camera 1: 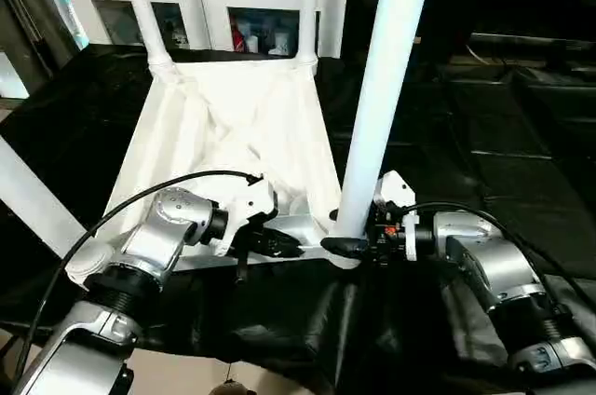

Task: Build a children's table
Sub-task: Rotate leg to tighten

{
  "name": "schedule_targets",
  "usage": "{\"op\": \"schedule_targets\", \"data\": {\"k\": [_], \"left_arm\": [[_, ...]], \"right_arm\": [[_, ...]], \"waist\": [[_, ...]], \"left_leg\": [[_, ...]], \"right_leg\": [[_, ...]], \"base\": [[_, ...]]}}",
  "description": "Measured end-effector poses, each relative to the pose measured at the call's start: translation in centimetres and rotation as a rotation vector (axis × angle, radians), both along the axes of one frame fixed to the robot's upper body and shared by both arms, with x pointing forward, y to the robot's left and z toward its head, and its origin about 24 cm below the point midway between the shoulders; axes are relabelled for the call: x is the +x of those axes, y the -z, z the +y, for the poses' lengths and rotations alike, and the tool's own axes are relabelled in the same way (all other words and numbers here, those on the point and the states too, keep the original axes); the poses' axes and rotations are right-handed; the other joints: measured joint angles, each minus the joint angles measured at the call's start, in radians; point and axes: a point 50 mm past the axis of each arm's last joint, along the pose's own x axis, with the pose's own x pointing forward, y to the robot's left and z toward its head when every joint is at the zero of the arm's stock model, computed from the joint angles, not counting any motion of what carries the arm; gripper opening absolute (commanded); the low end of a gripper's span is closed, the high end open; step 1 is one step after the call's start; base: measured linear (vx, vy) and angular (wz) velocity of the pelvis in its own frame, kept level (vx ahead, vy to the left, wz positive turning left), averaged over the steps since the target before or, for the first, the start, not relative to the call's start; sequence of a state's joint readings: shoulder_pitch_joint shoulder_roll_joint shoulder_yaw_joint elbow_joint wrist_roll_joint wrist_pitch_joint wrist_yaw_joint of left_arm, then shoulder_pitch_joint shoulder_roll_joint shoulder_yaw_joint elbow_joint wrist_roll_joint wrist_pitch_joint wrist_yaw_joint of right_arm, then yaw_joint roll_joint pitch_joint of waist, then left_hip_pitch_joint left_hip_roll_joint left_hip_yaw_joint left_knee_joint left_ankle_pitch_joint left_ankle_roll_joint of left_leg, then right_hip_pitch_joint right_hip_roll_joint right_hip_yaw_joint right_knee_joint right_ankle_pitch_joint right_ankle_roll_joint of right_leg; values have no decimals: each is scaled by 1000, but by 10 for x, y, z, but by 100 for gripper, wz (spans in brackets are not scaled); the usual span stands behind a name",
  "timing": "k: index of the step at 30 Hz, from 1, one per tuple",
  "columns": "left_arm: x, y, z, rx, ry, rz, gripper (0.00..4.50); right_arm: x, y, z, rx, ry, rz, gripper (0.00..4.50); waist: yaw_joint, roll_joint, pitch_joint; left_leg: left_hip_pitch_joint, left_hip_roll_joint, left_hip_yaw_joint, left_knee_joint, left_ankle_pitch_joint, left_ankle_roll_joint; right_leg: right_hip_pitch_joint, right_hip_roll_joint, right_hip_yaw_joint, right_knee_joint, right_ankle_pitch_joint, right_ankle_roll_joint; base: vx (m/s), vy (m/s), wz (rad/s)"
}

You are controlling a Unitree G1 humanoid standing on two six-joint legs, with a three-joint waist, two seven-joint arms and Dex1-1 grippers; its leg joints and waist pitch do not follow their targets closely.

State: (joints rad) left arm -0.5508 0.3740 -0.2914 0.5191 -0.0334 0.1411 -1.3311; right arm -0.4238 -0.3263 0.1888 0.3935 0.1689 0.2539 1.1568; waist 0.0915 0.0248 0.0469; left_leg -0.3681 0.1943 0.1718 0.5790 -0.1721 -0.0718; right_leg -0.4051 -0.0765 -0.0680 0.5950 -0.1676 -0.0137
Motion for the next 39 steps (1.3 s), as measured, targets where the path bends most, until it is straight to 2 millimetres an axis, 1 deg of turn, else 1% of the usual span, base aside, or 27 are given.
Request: {"op": "schedule_targets", "data": {"k": [1,4,8,10,13,16,17,20,21,22,25,27,29,32,35,39], "left_arm": [[1,1,-1,1,-14,-3,0],[7,3,-4,9,-96,-40,0],[18,4,-9,15,-205,-79,0],[23,6,-15,4,-274,-97,0],[27,6,-22,5,-324,-118,0],[28,7,-27,4,-352,-129,0],[28,7,-28,4,-352,-129,0],[27,6,-28,0,-336,-126,0],[27,6,-28,-1,-331,-124,0],[27,6,-28,-1,-328,-122,0],[25,5,-25,-4,-296,-111,0],[21,5,-21,-8,-270,-105,0],[19,5,-19,-8,-241,-99,0],[14,5,-13,-14,-180,-80,0],[9,5,-10,-16,-129,-64,0],[5,4,-5,-4,-65,-44,0]], "right_arm": [[0,1,0,1,23,-2,269],[8,6,4,9,162,-28,265],[25,11,15,17,389,-55,263],[33,12,22,27,519,-53,263],[40,11,28,23,637,-54,263],[45,11,31,0,671,-90,263],[45,11,31,5,676,-91,333],[44,10,29,29,634,-76,333],[43,9,27,33,619,-74,342],[42,9,26,34,609,-71,376],[37,8,20,34,524,-70,386],[33,8,18,23,453,-73,419],[30,7,15,4,385,-77,419],[18,6,4,-5,245,-63,419],[13,4,4,-3,158,-54,419],[6,3,3,14,67,-18,419]], "waist": [[0,0,0],[-8,0,0],[-38,-1,-1],[-49,-1,-1],[-57,-1,-1],[-58,1,-2],[-58,2,-2],[-57,2,-2],[-57,2,-2],[-57,2,-2],[-55,2,-2],[-53,2,-2],[-50,2,-2],[-34,2,-2],[-26,2,-2],[-23,2,-1]], "left_leg": [[0,0,0,0,0,0],[1,0,0,1,0,0],[3,-1,0,2,1,-1],[4,-1,0,2,1,-1],[4,-1,0,1,1,-1],[4,-1,0,1,1,-1],[4,-1,0,1,0,-1],[2,-1,0,0,0,-1],[2,-1,0,0,0,-1],[2,-1,0,-1,0,0],[2,-1,0,-2,0,0],[2,-1,0,-2,0,0],[2,-1,0,-2,0,0],[1,0,0,-2,0,0],[1,0,0,-1,0,0],[1,0,0,-1,0,0]], "right_leg": [[0,0,0,0,0,0],[1,0,0,1,0,0],[1,0,1,1,-2,4],[2,0,1,1,-2,4],[1,0,1,1,-2,3],[1,0,1,1,0,0],[2,0,1,1,1,0],[1,0,1,0,1,0],[1,0,1,0,1,0],[1,0,1,0,0,0],[1,0,0,-1,0,0],[1,0,0,-1,0,0],[1,0,0,-1,0,0],[1,0,0,-1,0,0],[1,0,0,-1,0,0],[1,0,0,-1,0,0]], "base": [[0,0,0],[0,0,0],[0,0,0],[0,0,0],[0,0,0],[0,0,0],[0,0,0],[0,0,0],[0,0,0],[0,0,0],[0,0,0],[0,0,0],[0,0,0],[0,0,0],[0,0,0],[0,0,0]]}}
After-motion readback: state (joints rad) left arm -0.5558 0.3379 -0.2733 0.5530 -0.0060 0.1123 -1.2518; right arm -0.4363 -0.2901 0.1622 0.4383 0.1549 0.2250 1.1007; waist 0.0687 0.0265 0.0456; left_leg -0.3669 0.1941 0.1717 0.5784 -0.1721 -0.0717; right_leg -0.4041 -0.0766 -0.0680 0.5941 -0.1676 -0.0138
